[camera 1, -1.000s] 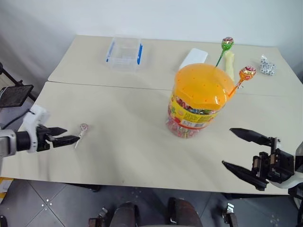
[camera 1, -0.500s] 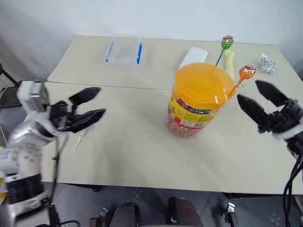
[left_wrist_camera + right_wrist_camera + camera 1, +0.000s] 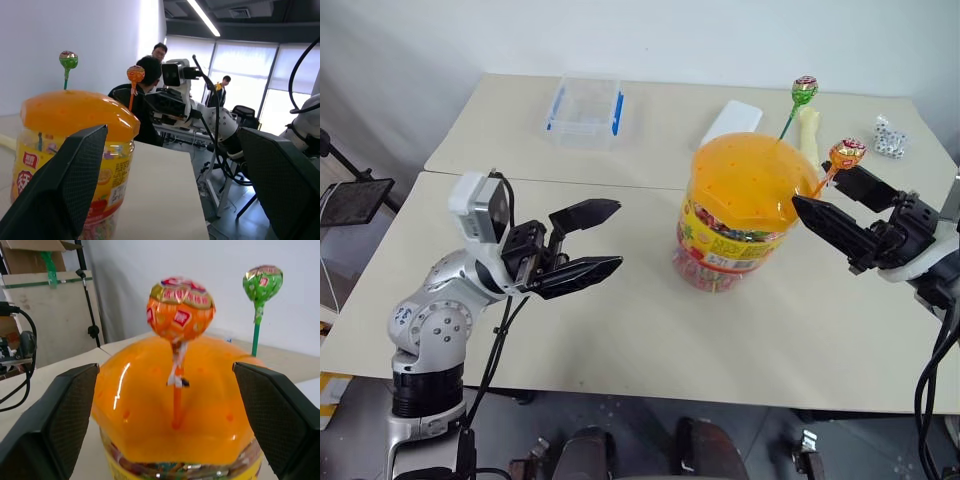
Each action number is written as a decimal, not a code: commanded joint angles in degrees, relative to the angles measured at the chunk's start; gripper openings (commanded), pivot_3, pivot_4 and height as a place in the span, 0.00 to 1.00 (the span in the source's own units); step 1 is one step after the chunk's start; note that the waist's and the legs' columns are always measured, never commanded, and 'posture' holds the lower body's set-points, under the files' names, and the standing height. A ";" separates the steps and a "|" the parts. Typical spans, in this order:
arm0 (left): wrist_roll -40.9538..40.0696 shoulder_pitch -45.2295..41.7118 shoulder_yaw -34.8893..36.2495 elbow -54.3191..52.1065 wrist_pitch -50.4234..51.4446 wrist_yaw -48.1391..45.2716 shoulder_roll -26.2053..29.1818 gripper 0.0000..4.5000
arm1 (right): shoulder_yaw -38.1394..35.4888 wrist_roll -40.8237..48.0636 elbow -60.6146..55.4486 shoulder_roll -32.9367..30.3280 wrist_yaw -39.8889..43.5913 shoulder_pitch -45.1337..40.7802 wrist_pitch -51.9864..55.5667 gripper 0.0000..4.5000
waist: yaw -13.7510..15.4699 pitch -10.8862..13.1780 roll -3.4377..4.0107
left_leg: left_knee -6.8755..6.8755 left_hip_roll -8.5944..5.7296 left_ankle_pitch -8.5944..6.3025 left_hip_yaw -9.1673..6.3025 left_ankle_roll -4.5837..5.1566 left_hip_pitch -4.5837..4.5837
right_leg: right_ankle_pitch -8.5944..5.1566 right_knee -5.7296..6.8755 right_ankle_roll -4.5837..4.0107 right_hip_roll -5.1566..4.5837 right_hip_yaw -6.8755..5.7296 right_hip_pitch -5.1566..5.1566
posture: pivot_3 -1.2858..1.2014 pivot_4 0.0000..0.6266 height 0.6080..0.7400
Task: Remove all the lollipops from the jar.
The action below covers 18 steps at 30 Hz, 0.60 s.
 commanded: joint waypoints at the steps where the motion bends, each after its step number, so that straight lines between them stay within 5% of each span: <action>1: 2.95 -1.91 -1.37 1.34 -3.22 1.26 -0.86 1.00 | -0.59 0.04 -0.19 0.23 0.42 -0.84 -0.62 0.72 | -0.05 0.00 0.00 | 0.00 0.00 0.00 0.03 0.00 -0.01 | 0.00 -0.01 0.00 0.00 0.00 0.00 | 0.52 0.24 1.00; 10: 9.82 -4.28 -2.18 5.62 -9.74 3.31 -1.22 1.00 | -0.76 -0.38 -0.27 0.92 0.79 -1.13 -0.69 0.01 | -0.09 0.00 0.00 | -0.01 0.00 0.00 0.04 0.00 -0.03 | 0.00 -0.04 0.00 0.01 -0.01 -0.02 | 0.52 0.24 1.00; 18: 9.26 -6.82 -0.85 7.30 -12.56 3.81 -3.00 1.00 | -5.79 7.30 3.28 1.17 -1.55 -7.34 0.14 0.00 | -0.07 0.01 -0.01 | 0.00 0.01 0.01 0.04 0.02 -0.04 | 0.00 -0.07 0.00 0.01 -0.02 -0.02 | 0.52 0.24 1.00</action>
